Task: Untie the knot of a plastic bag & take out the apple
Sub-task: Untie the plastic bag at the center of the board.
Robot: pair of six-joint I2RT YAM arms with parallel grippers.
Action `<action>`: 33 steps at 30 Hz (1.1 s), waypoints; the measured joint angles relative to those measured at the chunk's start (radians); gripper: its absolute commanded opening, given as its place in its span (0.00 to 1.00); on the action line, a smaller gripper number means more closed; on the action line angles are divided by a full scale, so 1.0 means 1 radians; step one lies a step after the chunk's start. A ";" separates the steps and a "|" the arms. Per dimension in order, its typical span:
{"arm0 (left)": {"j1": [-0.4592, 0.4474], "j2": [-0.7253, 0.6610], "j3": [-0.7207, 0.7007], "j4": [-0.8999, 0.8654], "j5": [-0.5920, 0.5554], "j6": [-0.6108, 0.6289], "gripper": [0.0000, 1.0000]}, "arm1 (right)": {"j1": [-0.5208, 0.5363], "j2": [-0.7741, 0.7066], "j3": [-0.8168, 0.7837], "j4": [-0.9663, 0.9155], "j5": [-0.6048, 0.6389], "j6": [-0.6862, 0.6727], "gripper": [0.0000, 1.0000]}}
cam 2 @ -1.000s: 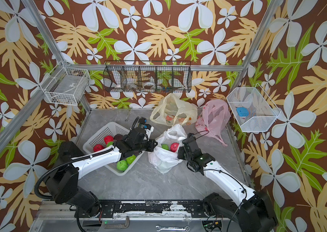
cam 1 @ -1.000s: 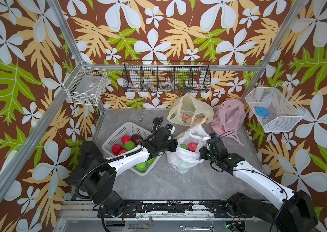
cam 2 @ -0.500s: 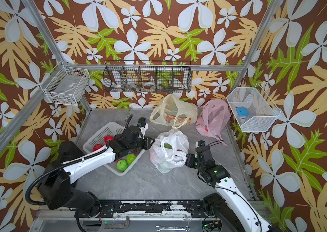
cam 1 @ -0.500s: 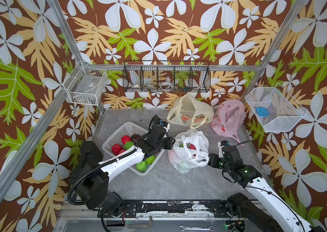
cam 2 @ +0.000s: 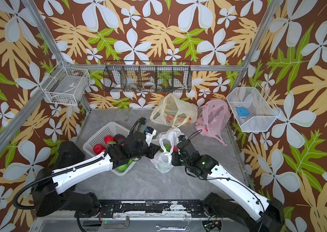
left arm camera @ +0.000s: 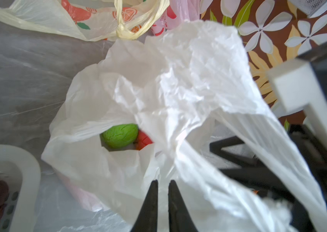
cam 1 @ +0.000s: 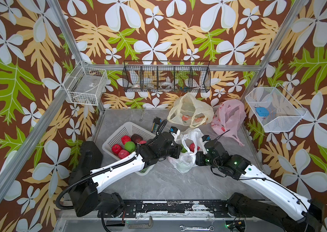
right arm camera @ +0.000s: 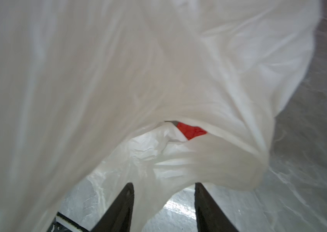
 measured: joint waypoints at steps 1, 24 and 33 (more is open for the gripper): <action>0.000 0.024 0.023 0.006 0.004 -0.001 0.20 | 0.024 0.023 0.006 0.016 0.000 0.001 0.48; -0.148 0.206 -0.258 0.145 0.076 -0.037 0.15 | -0.144 0.164 -0.054 0.241 -0.118 -0.027 0.48; -0.217 0.187 -0.429 0.239 0.041 -0.110 0.11 | -0.250 0.290 0.001 0.306 -0.074 -0.023 0.55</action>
